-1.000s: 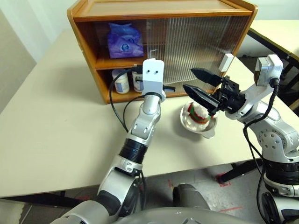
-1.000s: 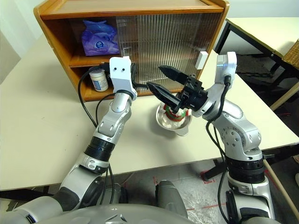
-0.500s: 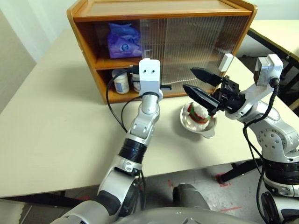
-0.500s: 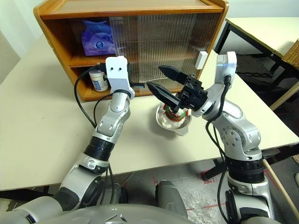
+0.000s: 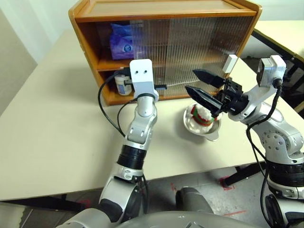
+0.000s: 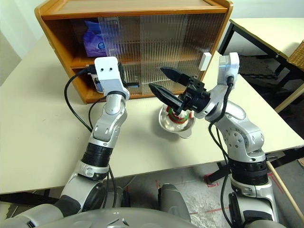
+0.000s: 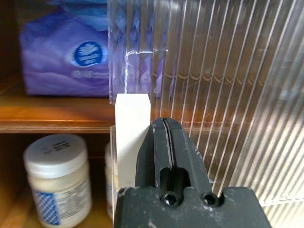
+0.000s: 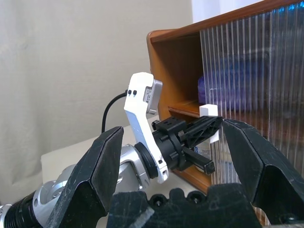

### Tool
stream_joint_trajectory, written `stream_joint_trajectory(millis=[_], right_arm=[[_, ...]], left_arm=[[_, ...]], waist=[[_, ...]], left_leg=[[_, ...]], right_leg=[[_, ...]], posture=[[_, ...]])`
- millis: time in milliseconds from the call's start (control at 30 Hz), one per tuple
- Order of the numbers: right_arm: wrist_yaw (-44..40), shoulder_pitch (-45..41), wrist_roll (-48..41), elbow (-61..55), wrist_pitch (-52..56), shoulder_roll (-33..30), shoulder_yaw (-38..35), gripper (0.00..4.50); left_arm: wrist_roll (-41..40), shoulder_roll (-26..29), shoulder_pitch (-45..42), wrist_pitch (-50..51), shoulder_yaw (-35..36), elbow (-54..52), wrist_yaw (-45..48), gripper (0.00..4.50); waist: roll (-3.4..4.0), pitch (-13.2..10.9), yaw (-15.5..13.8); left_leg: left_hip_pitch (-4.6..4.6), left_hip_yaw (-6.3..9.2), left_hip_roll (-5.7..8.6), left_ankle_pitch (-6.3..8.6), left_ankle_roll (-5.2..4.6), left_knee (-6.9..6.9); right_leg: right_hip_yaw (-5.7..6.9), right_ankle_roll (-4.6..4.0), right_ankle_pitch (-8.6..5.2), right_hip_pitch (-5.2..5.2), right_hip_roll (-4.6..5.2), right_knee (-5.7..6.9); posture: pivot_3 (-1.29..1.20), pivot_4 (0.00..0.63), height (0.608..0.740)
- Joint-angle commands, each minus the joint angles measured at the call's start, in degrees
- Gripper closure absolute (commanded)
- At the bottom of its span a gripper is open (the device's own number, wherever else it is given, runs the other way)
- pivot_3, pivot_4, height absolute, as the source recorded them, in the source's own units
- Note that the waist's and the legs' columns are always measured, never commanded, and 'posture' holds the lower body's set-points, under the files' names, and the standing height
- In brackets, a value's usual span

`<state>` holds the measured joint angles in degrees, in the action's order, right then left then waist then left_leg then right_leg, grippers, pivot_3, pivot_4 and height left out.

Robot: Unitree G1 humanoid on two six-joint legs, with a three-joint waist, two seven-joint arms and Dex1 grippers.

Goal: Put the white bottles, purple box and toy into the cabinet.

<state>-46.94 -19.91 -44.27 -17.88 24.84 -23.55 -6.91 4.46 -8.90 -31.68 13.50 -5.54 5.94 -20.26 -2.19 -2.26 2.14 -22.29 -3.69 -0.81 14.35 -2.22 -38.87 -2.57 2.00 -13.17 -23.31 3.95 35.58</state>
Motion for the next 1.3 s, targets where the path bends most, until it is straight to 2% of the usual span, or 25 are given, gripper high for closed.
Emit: stream_joint_trajectory(millis=[33,1300], right_arm=[[-0.4,-1.0,-0.1,0.6,0.0,0.2,0.7,0.0],[-3.0,-3.1,1.2,4.2,-1.0,1.8,1.9,0.0]], left_arm=[[0.9,0.0,1.0,1.1,1.8,-0.3,-1.0,4.47],[6.9,5.4,3.9,4.5,10.3,-6.8,-7.2,4.47]], waist=[[0.0,0.0,0.0],[0.0,0.0,-0.3]], left_leg=[[0.0,0.0,0.0,0.0,0.0,0.0],[0.0,0.03,-0.12,0.01,0.01,0.0]], right_leg=[[0.0,0.0,0.0,0.0,0.0,0.0],[0.0,-0.05,0.09,0.0,0.05,0.04]], posture=[[-0.03,0.006,0.74],[0.03,0.0,0.74]])
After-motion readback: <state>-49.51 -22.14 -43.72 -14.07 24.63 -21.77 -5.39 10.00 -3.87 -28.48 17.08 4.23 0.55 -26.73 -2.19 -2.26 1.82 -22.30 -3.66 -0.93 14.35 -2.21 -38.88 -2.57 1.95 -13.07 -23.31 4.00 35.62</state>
